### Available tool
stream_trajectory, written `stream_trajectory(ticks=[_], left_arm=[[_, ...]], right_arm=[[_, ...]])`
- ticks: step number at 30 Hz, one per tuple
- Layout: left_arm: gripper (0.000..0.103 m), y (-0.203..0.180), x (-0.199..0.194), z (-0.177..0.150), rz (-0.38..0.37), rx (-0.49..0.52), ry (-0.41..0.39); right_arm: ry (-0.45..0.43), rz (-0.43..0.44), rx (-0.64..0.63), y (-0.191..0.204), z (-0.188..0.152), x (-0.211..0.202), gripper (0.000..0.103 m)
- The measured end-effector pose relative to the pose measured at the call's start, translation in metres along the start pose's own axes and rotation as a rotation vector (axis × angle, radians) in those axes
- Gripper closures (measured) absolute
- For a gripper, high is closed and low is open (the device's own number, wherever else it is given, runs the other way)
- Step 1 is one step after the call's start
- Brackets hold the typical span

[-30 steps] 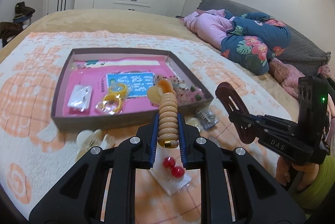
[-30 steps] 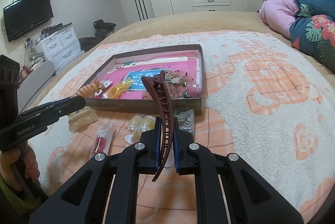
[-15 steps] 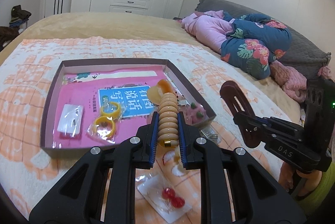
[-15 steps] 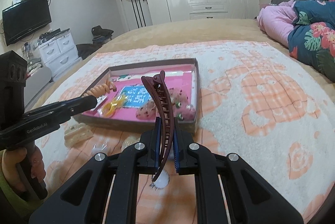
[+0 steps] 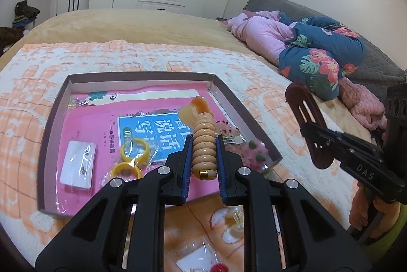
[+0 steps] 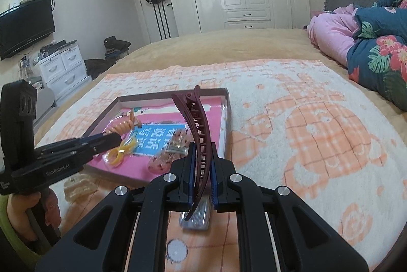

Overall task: Organize jewelry
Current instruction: 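Carry the claw clip and spiral hair tie into the box and open both tools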

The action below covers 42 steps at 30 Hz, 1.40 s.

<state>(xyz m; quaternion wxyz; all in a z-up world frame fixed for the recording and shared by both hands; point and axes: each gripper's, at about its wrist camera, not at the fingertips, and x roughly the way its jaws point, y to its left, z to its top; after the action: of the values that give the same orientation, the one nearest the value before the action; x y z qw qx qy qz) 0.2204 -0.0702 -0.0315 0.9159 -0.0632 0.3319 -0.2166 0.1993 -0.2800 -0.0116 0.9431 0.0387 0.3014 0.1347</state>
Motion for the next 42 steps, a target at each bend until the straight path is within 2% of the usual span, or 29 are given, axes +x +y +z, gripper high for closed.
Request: stream_trajectory(ticks=[8, 22, 35, 39, 41, 42], left_arm=[[0.092, 0.005, 0.016, 0.0, 0.015, 0.003, 0.017], [0.092, 0.01, 0.029, -0.004, 0.026, -0.002, 0.038], [0.092, 0.015, 0.015, -0.004, 0.021, -0.034, 0.01], [0.091, 0.015, 0.012, -0.004, 0.022, -0.037, 0.01], [0.086, 0.016, 0.009, -0.004, 0.023, -0.039, 0.005], [0.085, 0.016, 0.008, -0.004, 0.026, -0.04, 0.002]], right_arm=[[0.018, -0.002, -0.022, 0.005, 0.015, 0.029, 0.093], [0.129, 0.01, -0.024, 0.01, 0.021, 0.095, 0.093], [0.192, -0.017, -0.023, 0.009, 0.016, 0.12, 0.092], [0.181, -0.003, -0.018, 0.008, 0.015, 0.117, 0.088], [0.167, -0.004, -0.026, 0.009, 0.015, 0.112, 0.079], [0.154, -0.002, -0.022, 0.009, 0.015, 0.108, 0.07]])
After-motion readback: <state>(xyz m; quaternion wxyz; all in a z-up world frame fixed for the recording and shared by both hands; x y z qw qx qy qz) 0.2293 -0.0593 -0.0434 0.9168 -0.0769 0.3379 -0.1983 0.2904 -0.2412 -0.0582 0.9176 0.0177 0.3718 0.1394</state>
